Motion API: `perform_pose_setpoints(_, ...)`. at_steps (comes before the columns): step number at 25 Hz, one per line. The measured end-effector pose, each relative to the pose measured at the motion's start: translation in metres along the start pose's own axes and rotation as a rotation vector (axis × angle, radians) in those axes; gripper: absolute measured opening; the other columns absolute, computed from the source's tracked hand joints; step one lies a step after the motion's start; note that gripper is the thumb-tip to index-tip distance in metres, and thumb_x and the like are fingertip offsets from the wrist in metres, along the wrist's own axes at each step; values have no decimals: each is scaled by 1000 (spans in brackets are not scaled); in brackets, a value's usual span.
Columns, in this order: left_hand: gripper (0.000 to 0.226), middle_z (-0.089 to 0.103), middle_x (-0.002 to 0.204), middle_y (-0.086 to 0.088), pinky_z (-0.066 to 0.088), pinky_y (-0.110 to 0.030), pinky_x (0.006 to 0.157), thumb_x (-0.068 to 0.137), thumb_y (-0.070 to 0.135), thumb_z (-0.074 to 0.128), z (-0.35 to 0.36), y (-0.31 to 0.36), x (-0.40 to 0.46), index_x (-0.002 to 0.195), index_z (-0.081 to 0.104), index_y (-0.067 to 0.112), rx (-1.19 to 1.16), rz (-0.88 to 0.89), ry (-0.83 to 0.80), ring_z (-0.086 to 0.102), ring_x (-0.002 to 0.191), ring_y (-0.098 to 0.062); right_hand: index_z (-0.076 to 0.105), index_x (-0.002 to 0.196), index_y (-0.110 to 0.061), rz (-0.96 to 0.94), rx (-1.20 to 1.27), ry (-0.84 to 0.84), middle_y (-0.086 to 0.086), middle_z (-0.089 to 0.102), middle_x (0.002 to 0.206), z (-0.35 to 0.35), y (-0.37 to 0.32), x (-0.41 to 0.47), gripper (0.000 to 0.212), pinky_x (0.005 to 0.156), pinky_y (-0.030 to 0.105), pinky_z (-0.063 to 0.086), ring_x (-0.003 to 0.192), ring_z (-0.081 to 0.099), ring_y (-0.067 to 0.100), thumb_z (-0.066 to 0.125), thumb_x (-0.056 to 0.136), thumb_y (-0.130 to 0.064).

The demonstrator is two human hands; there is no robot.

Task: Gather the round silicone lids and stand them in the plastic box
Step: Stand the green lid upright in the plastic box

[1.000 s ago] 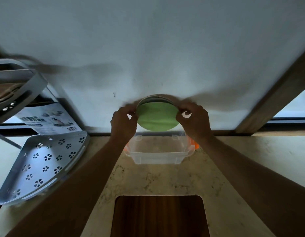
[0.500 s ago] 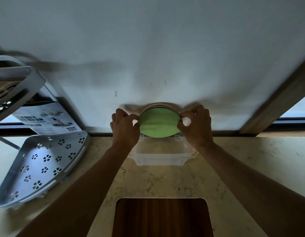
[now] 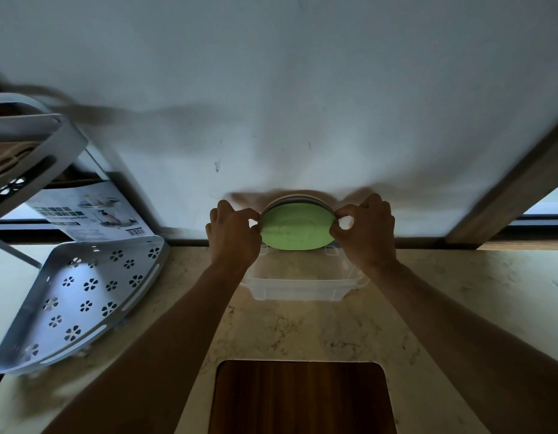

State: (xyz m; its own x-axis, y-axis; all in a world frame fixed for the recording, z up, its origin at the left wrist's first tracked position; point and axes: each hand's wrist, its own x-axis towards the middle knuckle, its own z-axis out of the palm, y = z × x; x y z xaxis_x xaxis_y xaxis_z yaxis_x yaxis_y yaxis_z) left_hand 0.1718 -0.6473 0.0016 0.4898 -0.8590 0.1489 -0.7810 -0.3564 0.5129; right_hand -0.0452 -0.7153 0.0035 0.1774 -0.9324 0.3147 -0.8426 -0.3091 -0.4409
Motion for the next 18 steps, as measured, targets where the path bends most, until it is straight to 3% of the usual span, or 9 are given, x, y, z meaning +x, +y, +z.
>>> perform_pose_setpoints(9, 19, 35, 99, 0, 30, -35, 87, 86, 16, 68, 2, -1, 0, 102, 73, 25, 10, 40, 5, 45, 109, -30, 73, 90, -20, 3, -7, -30, -1, 38, 94, 2, 2, 0, 22, 77, 32, 32, 95, 45, 25, 74, 71, -30)
perform_pose_setpoints(18, 16, 37, 96, 0, 37, -40, 87, 84, 21, 71, 5, -4, 3, 100, 75, 23, -6, 19, 41, 47, 108, -32, 74, 94, -21, 4, -38, -39, 8, 51, 102, 4, 3, 1, 22, 80, 35, 35, 99, 48, 28, 72, 75, -30)
